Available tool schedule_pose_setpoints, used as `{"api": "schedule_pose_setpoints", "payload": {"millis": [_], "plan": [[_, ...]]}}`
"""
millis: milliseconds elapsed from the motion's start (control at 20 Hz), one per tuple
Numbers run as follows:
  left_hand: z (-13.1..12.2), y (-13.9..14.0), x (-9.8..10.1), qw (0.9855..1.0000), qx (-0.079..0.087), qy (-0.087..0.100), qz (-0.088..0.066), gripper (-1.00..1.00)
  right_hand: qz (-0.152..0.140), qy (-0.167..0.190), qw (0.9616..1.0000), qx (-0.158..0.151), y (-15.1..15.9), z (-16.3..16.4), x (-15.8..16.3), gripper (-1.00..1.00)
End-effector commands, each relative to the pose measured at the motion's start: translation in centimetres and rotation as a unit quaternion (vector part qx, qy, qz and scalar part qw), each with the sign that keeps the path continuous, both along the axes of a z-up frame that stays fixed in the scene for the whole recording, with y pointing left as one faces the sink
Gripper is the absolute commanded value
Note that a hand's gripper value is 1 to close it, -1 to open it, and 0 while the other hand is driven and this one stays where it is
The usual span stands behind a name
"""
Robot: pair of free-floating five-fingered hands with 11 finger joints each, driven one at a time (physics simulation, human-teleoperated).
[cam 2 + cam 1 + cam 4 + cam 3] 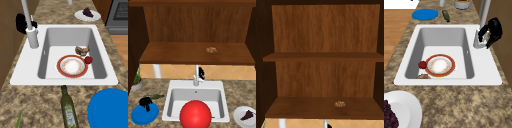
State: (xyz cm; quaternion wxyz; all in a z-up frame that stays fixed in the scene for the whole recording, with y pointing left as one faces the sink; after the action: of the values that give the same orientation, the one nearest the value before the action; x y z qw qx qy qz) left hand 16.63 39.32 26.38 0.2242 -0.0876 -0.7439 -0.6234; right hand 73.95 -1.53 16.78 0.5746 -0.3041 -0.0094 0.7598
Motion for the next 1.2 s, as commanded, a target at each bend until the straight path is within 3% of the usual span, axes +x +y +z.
{"api": "schedule_pose_setpoints", "payload": {"millis": [0, 300, 800, 950, 1050, 1150], "plan": [[0.0, 0.0, 0.0, 1.0, 0.0, 0.0, 0.0, 0.0, 0.0, 0.0, 1.0, -0.004, 1.2, 0.0, 0.1, -1.0], [0.0, 0.0, 0.0, 1.0, 0.0, 0.0, 0.0, 0.0, 0.004, 0.006, 0.9999, -0.016, -0.3, 3.2, 0.4, -1.0], [0.0, 0.0, 0.0, 1.0, 0.0, 0.0, 0.0, 0.0, 0.015, 0.006, 0.9999, -0.003, -1.2, 3.4, 0.1, -1.0], [0.0, 0.0, 0.0, 1.0, 0.0, 0.0, 0.0, 0.0, 0.017, 0.009, 0.9995, 0.027, -1.8, 1.1, 0.6, -1.0], [0.0, 0.0, 0.0, 1.0, 0.0, 0.0, 0.0, 0.0, 0.017, 0.014, 0.9997, 0.007, -0.7, 0.7, 0.5, -1.0], [0.0, 0.0, 0.0, 1.0, 0.0, 0.0, 0.0, 0.0, 0.016, 0.024, 0.9994, 0.016, -0.5, 1.9, 0.4, -1.0]]}}
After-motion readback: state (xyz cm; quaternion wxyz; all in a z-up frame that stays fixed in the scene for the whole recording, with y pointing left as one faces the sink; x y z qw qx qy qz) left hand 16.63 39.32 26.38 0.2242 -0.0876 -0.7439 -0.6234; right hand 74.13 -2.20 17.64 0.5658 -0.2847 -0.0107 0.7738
